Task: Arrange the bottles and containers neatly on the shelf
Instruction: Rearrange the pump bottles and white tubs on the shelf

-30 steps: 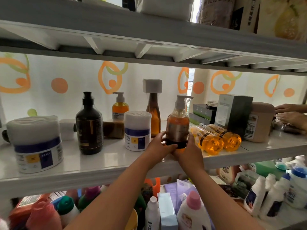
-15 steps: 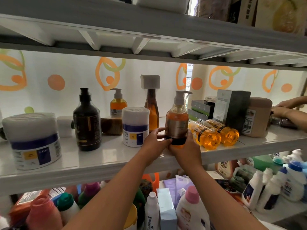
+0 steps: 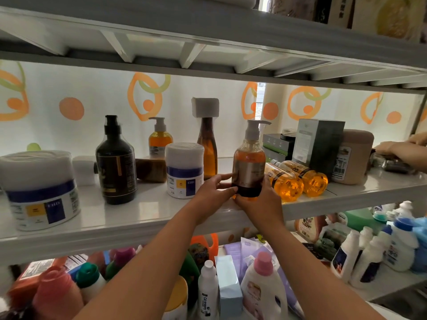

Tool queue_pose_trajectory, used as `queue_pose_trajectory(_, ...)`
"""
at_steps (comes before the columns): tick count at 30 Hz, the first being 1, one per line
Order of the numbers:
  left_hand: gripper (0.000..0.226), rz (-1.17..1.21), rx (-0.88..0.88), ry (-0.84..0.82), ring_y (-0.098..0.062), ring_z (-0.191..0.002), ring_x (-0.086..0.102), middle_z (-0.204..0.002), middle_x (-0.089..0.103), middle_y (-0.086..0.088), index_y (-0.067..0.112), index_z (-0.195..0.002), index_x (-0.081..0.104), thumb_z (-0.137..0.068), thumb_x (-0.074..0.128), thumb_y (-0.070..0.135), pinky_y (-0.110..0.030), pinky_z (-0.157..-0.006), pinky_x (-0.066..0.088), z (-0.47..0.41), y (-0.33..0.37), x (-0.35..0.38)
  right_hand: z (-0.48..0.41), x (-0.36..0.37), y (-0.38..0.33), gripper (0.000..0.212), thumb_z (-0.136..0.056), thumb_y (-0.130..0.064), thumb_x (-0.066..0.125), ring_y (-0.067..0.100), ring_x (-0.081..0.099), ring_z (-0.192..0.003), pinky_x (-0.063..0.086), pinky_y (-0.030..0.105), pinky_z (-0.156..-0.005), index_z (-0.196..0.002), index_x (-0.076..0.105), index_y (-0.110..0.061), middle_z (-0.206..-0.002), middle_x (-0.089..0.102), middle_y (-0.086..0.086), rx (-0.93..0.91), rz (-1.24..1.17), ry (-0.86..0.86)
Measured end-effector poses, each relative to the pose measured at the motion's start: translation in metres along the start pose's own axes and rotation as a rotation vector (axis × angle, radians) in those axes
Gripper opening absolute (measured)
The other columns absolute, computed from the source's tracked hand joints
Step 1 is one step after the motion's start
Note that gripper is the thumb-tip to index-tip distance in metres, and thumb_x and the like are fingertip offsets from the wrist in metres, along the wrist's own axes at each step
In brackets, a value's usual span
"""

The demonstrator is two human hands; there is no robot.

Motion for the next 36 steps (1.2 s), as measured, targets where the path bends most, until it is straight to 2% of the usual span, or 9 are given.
queue_pose_trajectory(4,0.048,0.006,0.0,-0.011,-0.016,-0.114,0.055,-0.127,0.058,-0.001,0.023,-0.136,0.043,-0.091,0.059,0.024,-0.037,-0.099,0.048,0.002,0.002,0.001,0.001,0.0,-0.001,0.071,-0.07,-0.027,0.077,0.015,0.054,-0.092,0.034,0.004,-0.061,-0.13,0.042,-0.012,-0.115,0.06,0.008,0.003,0.003,-0.001)
queue_pose_trajectory(8,0.05,-0.008,0.0,-0.002,-0.018,-0.119,0.054,-0.131,0.057,-0.003,0.024,-0.138,0.042,-0.091,0.058,0.025,-0.041,-0.101,0.047,0.002,0.002,0.002,0.002,0.001,-0.002,0.083,-0.072,-0.029,0.076,0.026,0.057,-0.109,0.043,0.02,-0.079,-0.14,0.032,-0.01,-0.124,0.057,0.009,0.019,0.023,0.002)
queue_pose_trajectory(13,0.051,-0.045,0.02,0.033,-0.016,-0.121,0.053,-0.133,0.057,-0.002,0.024,-0.14,0.04,-0.092,0.056,0.026,-0.036,-0.1,0.047,0.003,0.002,0.002,0.008,-0.001,-0.003,0.079,-0.074,-0.035,0.074,0.027,0.057,-0.112,0.049,0.032,-0.089,-0.138,0.036,-0.009,-0.125,0.059,0.01,0.021,0.058,0.029)
queue_pose_trajectory(16,0.048,-0.079,0.065,0.075,-0.013,-0.115,0.056,-0.13,0.059,-0.003,0.021,-0.139,0.042,-0.093,0.055,0.026,-0.026,-0.092,0.048,0.007,0.004,0.001,0.014,-0.004,-0.007,0.069,-0.077,-0.033,0.073,0.026,0.057,-0.111,0.046,0.029,-0.089,-0.134,0.042,-0.011,-0.124,0.06,0.01,0.022,0.046,0.059)
queue_pose_trajectory(20,0.04,-0.104,0.162,0.169,-0.003,-0.093,0.061,-0.121,0.065,-0.004,0.017,-0.133,0.051,-0.094,0.053,0.025,-0.015,-0.078,0.051,0.014,0.012,0.0,0.024,-0.01,-0.019,0.065,-0.079,-0.028,0.071,0.027,0.049,-0.114,0.038,0.026,-0.085,-0.134,0.04,-0.016,-0.127,0.05,0.012,0.056,0.019,0.151)
queue_pose_trajectory(24,0.029,-0.059,0.247,0.259,-0.009,-0.091,0.066,-0.108,0.069,-0.001,0.017,-0.122,0.06,-0.095,0.05,0.024,-0.022,-0.08,0.056,0.029,0.016,-0.005,0.031,-0.007,-0.043,0.053,-0.078,-0.028,0.072,0.022,0.049,-0.105,0.039,0.016,-0.079,-0.123,0.046,-0.015,-0.119,0.048,0.011,-0.024,-0.002,0.215)
queue_pose_trajectory(29,0.021,0.052,0.272,0.445,-0.007,-0.088,0.066,-0.098,0.068,0.004,0.019,-0.106,0.062,-0.098,0.044,0.023,-0.009,-0.07,0.052,0.047,0.027,-0.048,0.033,0.015,-0.081,0.037,-0.081,-0.03,0.069,0.016,0.056,-0.099,0.043,0.012,-0.076,-0.11,0.051,-0.016,-0.103,0.056,-0.001,-0.109,-0.133,0.103)
queue_pose_trajectory(32,0.024,0.068,0.283,0.568,-0.011,-0.089,0.067,-0.101,0.069,0.0,0.016,-0.103,0.063,-0.099,0.04,0.023,-0.012,-0.074,0.053,0.054,0.035,-0.079,0.03,0.027,-0.108,0.036,-0.082,-0.031,0.068,0.013,0.058,-0.099,0.045,0.017,-0.081,-0.111,0.053,-0.015,-0.11,0.062,0.002,-0.187,-0.142,0.049)
queue_pose_trajectory(36,0.026,0.13,0.292,0.647,-0.012,-0.092,0.065,-0.105,0.067,-0.001,0.021,-0.103,0.06,-0.1,0.034,0.022,-0.016,-0.076,0.054,0.057,0.042,-0.105,0.016,0.042,-0.142,0.041,-0.082,-0.033,0.066,0.002,0.05,-0.097,0.035,0.001,-0.076,-0.118,0.051,-0.017,-0.121,0.061,-0.002,-0.255,-0.149,-0.018)
Point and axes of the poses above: each hand's wrist, its own z-axis away from the middle knuckle, its own x-axis out of the palm, y = z × x, the point moved 5 cm from there along -z, towards the middle knuckle
